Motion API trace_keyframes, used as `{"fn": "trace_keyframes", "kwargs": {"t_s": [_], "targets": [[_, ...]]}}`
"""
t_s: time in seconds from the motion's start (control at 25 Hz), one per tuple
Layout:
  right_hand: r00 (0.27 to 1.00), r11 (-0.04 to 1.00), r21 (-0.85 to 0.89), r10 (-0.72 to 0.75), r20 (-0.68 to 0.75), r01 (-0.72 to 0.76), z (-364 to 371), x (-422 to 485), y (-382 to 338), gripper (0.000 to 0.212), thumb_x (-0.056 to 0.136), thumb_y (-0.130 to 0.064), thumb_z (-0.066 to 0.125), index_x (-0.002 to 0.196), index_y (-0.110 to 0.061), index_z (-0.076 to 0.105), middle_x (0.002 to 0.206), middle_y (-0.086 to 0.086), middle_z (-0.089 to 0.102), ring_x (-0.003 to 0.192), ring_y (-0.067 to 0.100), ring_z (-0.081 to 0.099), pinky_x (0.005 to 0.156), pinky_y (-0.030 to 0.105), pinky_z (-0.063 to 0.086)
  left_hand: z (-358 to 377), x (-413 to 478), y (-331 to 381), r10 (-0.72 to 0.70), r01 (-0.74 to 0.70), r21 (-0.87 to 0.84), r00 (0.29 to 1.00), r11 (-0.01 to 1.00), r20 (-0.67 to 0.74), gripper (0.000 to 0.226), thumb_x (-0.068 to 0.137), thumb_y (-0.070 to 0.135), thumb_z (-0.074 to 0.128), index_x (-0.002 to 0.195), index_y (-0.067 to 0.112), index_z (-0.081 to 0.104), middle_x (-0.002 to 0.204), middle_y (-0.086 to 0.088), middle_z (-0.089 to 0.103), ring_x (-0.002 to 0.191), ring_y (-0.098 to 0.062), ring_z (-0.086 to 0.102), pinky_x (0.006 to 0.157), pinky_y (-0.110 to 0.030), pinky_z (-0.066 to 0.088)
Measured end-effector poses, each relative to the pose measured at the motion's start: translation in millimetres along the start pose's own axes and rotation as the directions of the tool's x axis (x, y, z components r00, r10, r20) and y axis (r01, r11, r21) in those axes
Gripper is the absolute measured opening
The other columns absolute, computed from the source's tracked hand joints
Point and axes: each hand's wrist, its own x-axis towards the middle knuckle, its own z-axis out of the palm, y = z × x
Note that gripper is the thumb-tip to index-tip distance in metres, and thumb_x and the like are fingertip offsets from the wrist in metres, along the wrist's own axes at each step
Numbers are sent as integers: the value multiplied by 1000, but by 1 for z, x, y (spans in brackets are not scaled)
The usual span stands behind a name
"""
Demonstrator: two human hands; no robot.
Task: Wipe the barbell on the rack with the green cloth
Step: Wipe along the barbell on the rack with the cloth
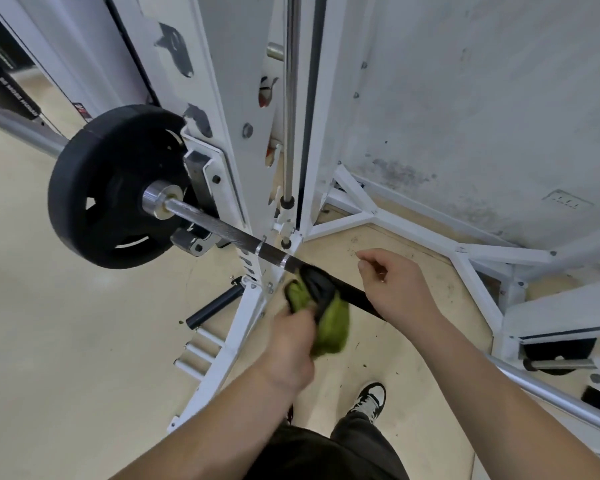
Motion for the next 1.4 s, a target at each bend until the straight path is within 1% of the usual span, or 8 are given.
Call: {"fn": "trace_keyframes", "kwargs": {"t_s": [0.24,0.44,0.8,0.88,1.0,1.08,1.2,1.4], "targets": [[994,994,-86,-61,88,68,29,9,-23,21,95,-28,60,110,-27,74,105,-15,70,99,9,62,88,28,49,-9,21,67,310,-307,73,860,949,-405,37,104,20,53,141,19,55,131,-6,68,118,-30,65,108,-46,51],[989,983,-170,-54,135,76,37,22,-35,13,92,-26,63,96,-28,75,98,-12,71,87,9,64,82,32,52,-2,11,31,121,-91,159,973,983,-194,13,96,16,57,101,21,68,100,-10,76,87,-30,73,66,-32,62],[986,992,-106,-52,158,69,35,22,-43,28,95,-30,58,71,-18,66,66,-5,65,63,10,58,66,33,51,-19,-10,56,366,-317,292,921,903,-131,9,98,19,62,98,27,66,93,7,78,85,-16,72,66,-23,55],[991,997,-60,-30,131,38,28,24,-41,40,97,-38,55,67,-12,58,56,0,51,53,12,46,59,33,43,-32,-15,85,657,-571,455,753,683,-41,9,94,22,64,89,29,66,81,18,74,78,-6,67,62,-12,48],[994,1000,-20,11,108,-9,24,24,-38,42,99,-40,52,76,-7,65,74,14,66,66,24,58,68,38,51,-32,-3,138,834,-503,857,423,-109,354,14,93,24,61,106,24,64,96,11,66,94,-15,57,72,-30,49],[995,1000,-3,22,102,-22,23,22,-35,39,99,-37,54,80,-6,68,85,15,71,80,27,64,77,35,53,-19,15,150,649,-229,875,597,-427,473,27,92,21,57,118,23,62,113,5,65,111,-24,50,86,-40,49],[997,999,28,26,73,-28,22,17,-30,30,98,-31,56,74,-19,69,78,3,71,78,11,62,67,23,48,7,27,135,468,-107,801,763,-590,447,33,87,18,60,120,24,60,119,5,64,119,-26,49,99,-43,43],[998,996,65,68,9,-69,11,19,-21,18,98,-25,57,90,-23,74,86,-9,73,83,5,64,69,14,45,-1,32,124,301,-416,603,592,-681,748,38,88,21,60,124,32,59,117,10,67,109,-23,56,89,-41,47]]}}
